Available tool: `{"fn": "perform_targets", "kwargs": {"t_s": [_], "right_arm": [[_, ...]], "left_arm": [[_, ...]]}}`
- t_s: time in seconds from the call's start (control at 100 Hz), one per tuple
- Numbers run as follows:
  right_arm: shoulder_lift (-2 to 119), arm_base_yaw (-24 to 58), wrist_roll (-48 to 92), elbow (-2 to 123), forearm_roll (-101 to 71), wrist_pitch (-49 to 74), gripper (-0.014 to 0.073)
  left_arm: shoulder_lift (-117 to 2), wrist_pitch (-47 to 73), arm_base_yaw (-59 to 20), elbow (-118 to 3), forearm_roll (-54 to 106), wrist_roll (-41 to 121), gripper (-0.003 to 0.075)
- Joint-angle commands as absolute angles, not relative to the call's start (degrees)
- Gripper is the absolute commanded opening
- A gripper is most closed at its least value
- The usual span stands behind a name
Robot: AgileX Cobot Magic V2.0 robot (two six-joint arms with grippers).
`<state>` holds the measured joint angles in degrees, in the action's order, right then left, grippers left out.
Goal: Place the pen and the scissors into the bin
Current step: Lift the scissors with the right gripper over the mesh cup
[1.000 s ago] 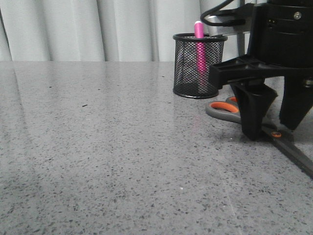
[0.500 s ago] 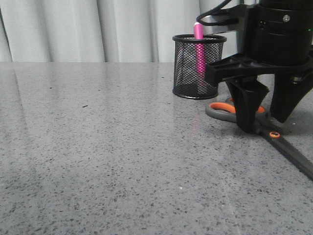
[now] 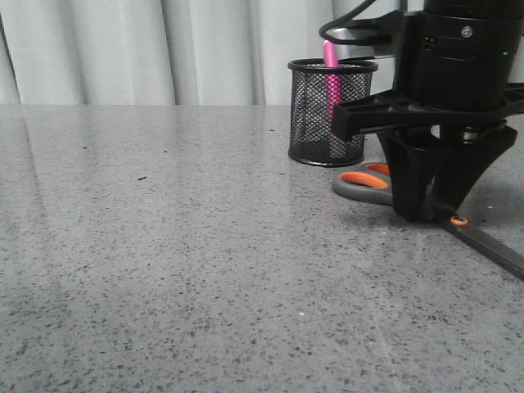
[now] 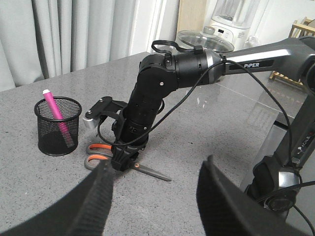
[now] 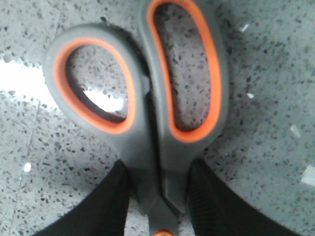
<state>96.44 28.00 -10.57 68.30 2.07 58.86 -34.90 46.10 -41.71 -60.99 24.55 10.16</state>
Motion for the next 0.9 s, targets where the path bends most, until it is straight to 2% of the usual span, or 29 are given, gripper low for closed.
{"fn": "perform_targets", "kwargs": {"t_s": [0.0,0.08,0.13,0.23,0.38,0.5,0.71,0.8,0.89], "right_arm": [[99.8,28.2,-9.9,66.4,0.0,60.1,0.0192],[99.8,28.2,-7.7,66.3,-1.0,61.0,0.0181],[99.8,28.2,-6.2,65.9,-2.8,61.0,0.0136],[99.8,28.2,-4.5,64.8,-4.2,61.0,-0.0076],[96.4,28.2,-3.6,65.0,-4.2,63.5,-0.0067],[87.3,28.3,-3.6,67.5,-4.3,65.9,-0.0066],[73.2,28.3,-3.6,83.5,-3.9,70.2,-0.0064],[72.3,28.3,-3.5,91.6,-1.0,64.9,-0.0065],[72.5,28.3,-2.8,95.2,2.7,52.3,-0.0065]], "left_arm": [[-35.1,42.0,-42.2,-62.4,26.3,9.8,0.0346],[-35.1,42.6,-42.2,-62.4,26.3,9.8,0.0346],[-35.1,43.5,-42.2,-62.4,26.3,9.8,0.0346],[-35.1,45.2,-42.2,-62.4,26.3,9.8,0.0346],[-35.1,46.8,-42.2,-62.4,27.8,9.6,0.0346],[-35.1,49.7,-42.2,-62.4,28.3,9.0,0.0346],[-35.1,49.1,-42.2,-62.4,28.3,8.7,0.0346],[-35.1,45.5,-42.2,-62.4,28.1,8.7,0.0346],[-35.1,42.0,-42.2,-62.4,28.1,8.7,0.0346]]}}
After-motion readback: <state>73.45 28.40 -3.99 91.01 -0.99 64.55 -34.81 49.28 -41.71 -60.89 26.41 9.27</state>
